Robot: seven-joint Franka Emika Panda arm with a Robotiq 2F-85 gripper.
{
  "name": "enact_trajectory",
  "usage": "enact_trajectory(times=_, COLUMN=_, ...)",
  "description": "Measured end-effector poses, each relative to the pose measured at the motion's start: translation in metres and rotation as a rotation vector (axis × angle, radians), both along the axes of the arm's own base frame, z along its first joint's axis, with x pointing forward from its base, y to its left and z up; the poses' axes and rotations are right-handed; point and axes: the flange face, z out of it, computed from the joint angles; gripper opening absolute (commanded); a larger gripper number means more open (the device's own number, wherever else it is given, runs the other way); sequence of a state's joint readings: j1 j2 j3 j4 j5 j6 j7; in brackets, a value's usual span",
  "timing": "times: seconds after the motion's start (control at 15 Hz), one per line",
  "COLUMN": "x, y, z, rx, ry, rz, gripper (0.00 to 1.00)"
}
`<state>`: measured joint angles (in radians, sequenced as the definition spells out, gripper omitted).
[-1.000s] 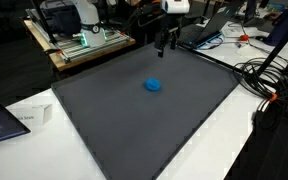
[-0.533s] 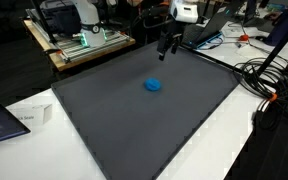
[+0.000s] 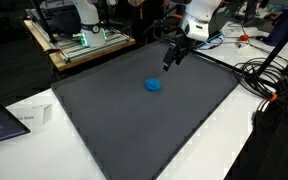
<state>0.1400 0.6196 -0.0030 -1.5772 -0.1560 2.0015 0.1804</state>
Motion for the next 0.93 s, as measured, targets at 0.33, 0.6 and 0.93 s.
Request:
enact_trajectory(times=0.33, x=0.023, y=-0.002, z=-0.029, rx=-0.084, ry=0.039, rz=-0.037, gripper=1.0)
enact_trajectory(times=0.6, x=0.035, y=0.0, z=-0.047, rx=-0.153, ry=0.048, rz=-0.053, gripper=1.0)
enact_trajectory(times=0.93, x=0.037, y=0.019, z=-0.055, rx=-0.235, ry=0.014, rz=-0.076, gripper=1.0)
